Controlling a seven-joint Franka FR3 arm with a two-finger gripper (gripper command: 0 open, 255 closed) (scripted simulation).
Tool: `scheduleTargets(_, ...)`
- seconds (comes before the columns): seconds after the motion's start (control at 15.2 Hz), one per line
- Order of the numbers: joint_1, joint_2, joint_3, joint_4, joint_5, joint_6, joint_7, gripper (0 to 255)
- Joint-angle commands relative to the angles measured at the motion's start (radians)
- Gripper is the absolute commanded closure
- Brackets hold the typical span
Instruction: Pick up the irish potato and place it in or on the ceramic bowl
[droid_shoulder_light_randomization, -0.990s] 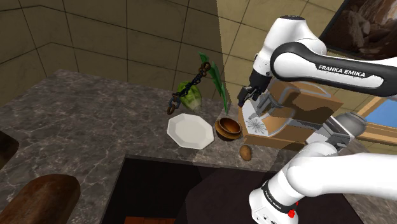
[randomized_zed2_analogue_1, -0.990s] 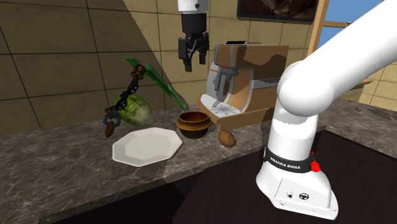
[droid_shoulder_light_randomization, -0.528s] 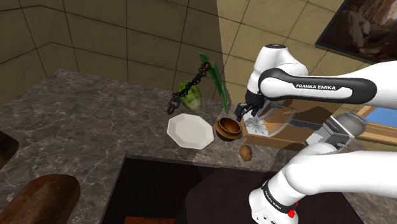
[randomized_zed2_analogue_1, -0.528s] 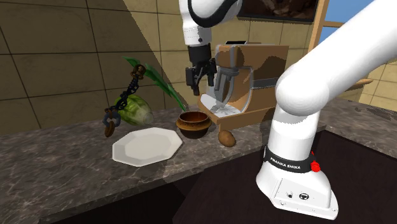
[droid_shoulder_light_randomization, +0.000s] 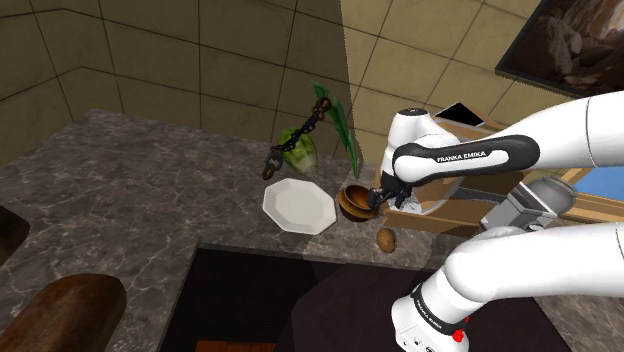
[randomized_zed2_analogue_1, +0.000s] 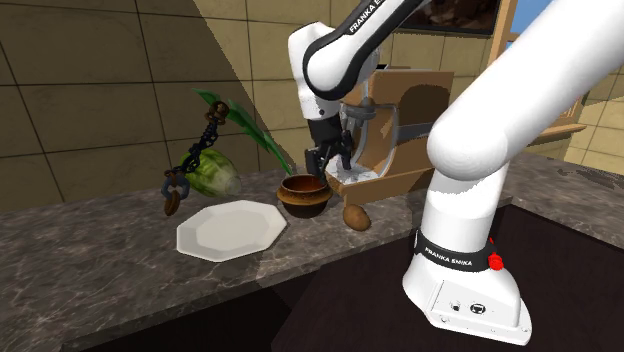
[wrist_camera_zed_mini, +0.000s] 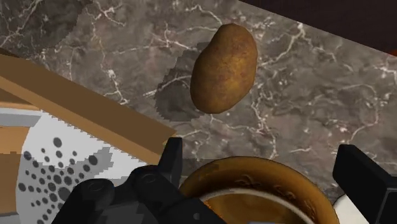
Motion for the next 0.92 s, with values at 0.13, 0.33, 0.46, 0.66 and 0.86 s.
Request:
scheduleTargets(0.13, -0.059, 0.116, -0.011, -0.059, -0.046, 0.122, 0.062, 0)
scheduleTargets(0.33, -0.106, 0.218, -0.016, -0.086, -0.089, 0.213, 0.117, 0)
scheduleTargets(0.46, -0.117, 0.250, -0.018, -0.096, -0.109, 0.255, 0.127, 0)
scheduleTargets(0.66, -0.138, 0.303, -0.019, -0.108, -0.144, 0.319, 0.147, 0)
scheduleTargets(0.86, -0.159, 0.352, -0.020, -0.115, -0.181, 0.374, 0.169, 0)
